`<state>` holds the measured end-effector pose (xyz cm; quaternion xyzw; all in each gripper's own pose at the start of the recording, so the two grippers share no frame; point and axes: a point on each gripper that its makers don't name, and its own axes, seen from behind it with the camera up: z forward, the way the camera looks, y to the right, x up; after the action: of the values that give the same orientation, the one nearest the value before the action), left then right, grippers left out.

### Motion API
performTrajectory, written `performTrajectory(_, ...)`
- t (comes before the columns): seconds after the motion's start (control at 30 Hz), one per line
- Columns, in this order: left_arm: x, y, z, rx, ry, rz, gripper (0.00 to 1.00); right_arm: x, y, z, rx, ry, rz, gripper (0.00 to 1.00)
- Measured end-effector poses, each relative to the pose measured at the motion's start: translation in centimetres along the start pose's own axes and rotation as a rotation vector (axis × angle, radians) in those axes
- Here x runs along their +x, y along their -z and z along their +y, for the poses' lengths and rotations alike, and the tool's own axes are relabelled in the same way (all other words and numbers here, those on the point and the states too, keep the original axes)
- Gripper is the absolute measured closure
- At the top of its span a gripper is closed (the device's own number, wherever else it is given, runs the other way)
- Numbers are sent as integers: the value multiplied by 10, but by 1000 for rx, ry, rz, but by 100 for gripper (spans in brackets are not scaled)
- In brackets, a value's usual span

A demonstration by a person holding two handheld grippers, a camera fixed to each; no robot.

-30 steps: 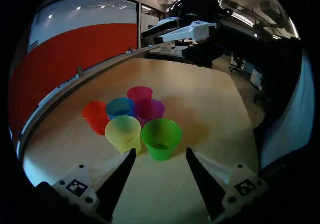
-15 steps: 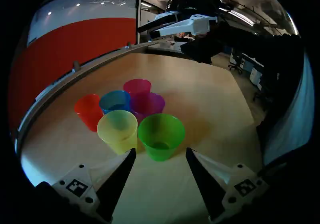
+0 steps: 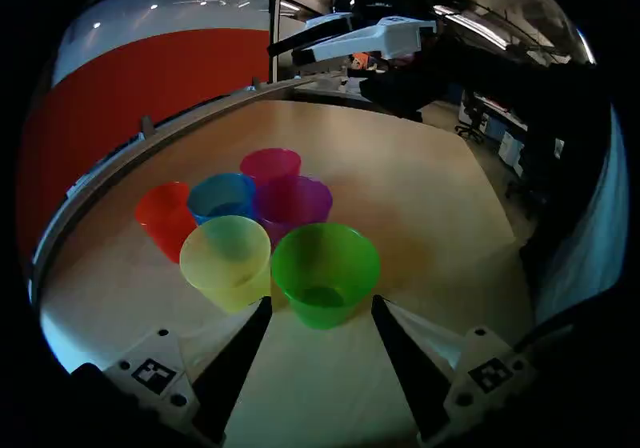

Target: Pour water

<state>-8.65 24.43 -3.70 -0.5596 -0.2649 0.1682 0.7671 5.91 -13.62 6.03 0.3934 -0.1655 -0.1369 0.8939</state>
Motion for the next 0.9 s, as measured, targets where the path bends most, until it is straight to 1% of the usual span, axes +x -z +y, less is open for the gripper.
performTrajectory(0.47,-1,-13,0,-15,-6,7,8,-7,-7,2,7,-2,-11,0)
performTrajectory(0.67,0,-18,2,-23,-18,9,8,-9,-10,2,10,-2,-16,0)
performTrajectory(0.9,1,-24,0,-24,-28,7,7,-11,-12,3,11,-1,-21,0)
